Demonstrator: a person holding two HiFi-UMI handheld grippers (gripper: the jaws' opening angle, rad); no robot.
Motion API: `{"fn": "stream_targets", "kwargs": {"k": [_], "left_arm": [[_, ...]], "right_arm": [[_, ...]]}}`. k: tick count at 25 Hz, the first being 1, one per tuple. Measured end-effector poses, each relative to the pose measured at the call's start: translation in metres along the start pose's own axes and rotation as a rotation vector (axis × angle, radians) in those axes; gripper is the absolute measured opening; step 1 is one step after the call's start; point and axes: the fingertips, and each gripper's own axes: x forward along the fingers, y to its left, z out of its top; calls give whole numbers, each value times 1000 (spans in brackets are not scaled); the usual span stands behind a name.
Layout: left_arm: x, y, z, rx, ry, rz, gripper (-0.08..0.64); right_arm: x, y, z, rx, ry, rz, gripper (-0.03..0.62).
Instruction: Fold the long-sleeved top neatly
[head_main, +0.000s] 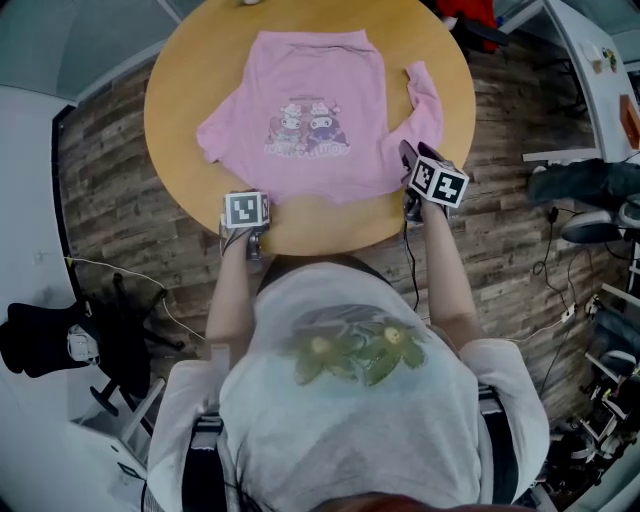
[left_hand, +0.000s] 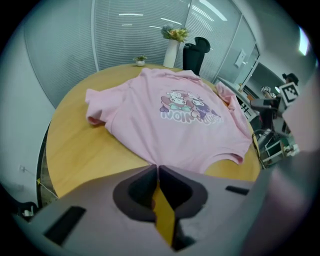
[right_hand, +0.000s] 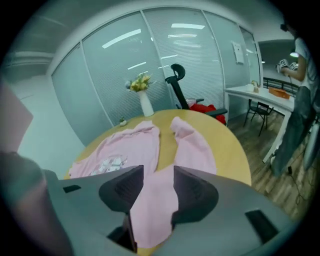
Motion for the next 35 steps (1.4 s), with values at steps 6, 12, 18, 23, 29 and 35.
{"fn": "stream_targets", "kwargs": {"k": [6, 12, 18, 23, 29, 35], "left_arm": [[2, 1, 2, 89, 38, 6, 15], [1, -3, 1, 105, 89, -6, 15], [1, -2, 1, 115, 151, -36, 15], [3, -3, 3, 155, 184, -33, 15], [5, -3, 3, 137, 190, -49, 15], [3, 2, 4, 122, 167, -23, 15]], "right_arm": [[21, -54, 93, -67, -69, -63, 181], [61, -87, 120, -106, 10, -103, 181], [105, -103, 101, -154, 158, -137, 178], [102, -113, 103, -60, 100, -116, 31], [37, -152, 141, 139, -166, -162, 25], [-36, -190, 145, 281, -328, -257, 26]]}}
